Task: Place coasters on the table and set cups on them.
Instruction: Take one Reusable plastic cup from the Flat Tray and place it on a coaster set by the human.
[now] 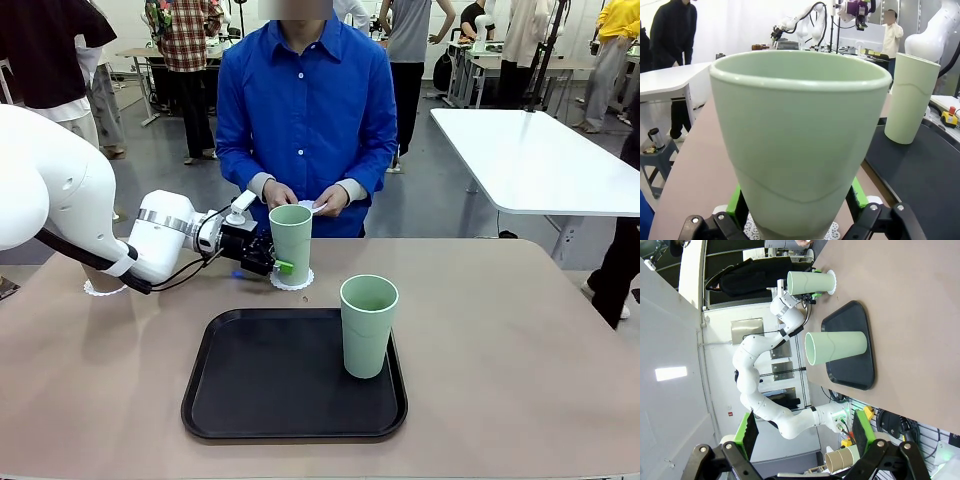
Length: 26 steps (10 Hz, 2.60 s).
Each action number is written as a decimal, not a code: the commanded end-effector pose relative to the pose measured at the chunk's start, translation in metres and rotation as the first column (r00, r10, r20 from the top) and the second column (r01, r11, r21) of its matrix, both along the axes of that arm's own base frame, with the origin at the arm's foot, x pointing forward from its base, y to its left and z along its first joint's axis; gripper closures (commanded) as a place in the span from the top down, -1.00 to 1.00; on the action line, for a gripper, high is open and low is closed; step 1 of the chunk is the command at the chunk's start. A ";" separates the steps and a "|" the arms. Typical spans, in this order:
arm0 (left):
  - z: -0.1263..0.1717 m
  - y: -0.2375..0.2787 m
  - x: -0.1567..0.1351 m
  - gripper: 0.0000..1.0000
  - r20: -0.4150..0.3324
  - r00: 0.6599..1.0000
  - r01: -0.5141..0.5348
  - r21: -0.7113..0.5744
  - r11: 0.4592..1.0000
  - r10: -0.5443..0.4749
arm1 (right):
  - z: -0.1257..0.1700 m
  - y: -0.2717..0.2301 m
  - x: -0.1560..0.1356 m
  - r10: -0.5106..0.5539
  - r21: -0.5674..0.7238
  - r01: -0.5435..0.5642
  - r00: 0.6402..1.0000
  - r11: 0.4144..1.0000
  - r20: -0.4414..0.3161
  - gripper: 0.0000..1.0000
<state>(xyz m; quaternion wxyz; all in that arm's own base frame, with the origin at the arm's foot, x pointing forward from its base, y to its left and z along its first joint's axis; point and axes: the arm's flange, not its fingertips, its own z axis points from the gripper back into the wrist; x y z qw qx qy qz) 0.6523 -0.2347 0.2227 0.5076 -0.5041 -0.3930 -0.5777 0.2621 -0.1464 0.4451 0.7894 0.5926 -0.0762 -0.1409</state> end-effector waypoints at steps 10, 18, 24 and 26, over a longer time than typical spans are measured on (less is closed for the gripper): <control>0.028 0.023 -0.005 1.00 0.069 0.997 0.025 0.138 0.990 -0.034 | 0.001 0.001 0.001 -0.001 0.018 0.001 1.000 1.000 0.014 1.00; 0.072 0.048 -0.019 1.00 0.183 0.983 -0.041 0.270 0.962 -0.009 | 0.001 0.001 0.001 -0.001 0.018 0.001 1.000 1.000 0.014 1.00; 0.163 0.047 -0.087 1.00 0.368 0.921 -0.359 0.683 0.636 0.125 | 0.001 0.001 0.001 -0.001 0.018 0.001 1.000 1.000 0.014 1.00; 0.197 0.047 -0.121 1.00 0.473 0.870 -0.478 0.736 0.479 0.140 | 0.001 0.001 0.001 -0.001 0.018 0.001 1.000 1.000 0.014 1.00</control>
